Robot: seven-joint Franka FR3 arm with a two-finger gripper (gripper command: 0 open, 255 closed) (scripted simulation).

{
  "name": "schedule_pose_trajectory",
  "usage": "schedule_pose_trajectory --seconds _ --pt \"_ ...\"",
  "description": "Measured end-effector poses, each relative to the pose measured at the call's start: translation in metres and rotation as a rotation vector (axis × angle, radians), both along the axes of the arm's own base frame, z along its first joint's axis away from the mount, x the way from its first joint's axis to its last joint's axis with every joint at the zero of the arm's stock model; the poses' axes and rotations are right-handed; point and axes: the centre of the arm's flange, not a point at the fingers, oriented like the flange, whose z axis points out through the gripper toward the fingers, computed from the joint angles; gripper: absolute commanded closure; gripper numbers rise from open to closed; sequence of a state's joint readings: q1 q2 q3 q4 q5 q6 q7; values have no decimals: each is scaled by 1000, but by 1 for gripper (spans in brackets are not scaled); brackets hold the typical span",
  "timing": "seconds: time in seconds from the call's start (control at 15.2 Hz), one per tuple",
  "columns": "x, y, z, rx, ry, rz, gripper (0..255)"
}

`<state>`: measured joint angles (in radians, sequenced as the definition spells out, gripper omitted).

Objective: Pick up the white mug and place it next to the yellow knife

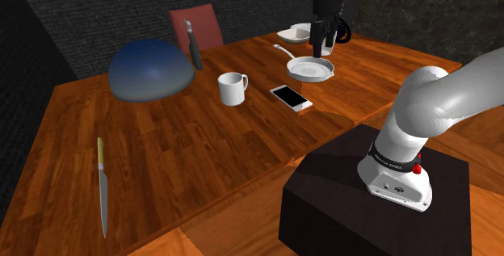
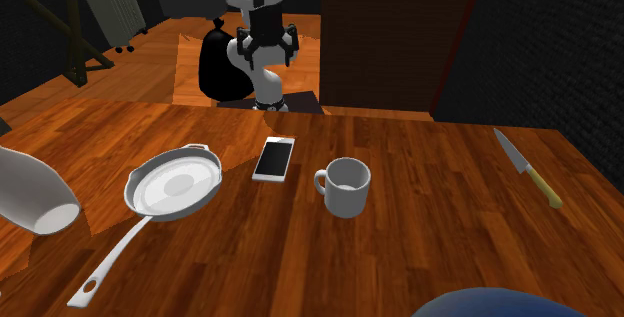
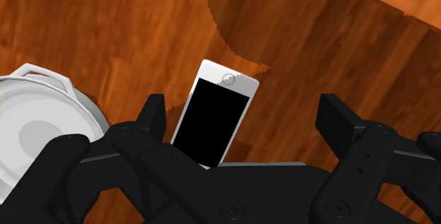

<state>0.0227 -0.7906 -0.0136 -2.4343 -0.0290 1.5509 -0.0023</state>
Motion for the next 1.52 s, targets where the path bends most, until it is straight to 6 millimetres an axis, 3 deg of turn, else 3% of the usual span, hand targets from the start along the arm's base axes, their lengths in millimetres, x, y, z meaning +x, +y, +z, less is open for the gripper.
schedule_pose_trajectory --seconds 0.26,1.52 --pt "18 11 -12 0 -1 7 0" --pt "221 121 -93 4 -23 70 0"
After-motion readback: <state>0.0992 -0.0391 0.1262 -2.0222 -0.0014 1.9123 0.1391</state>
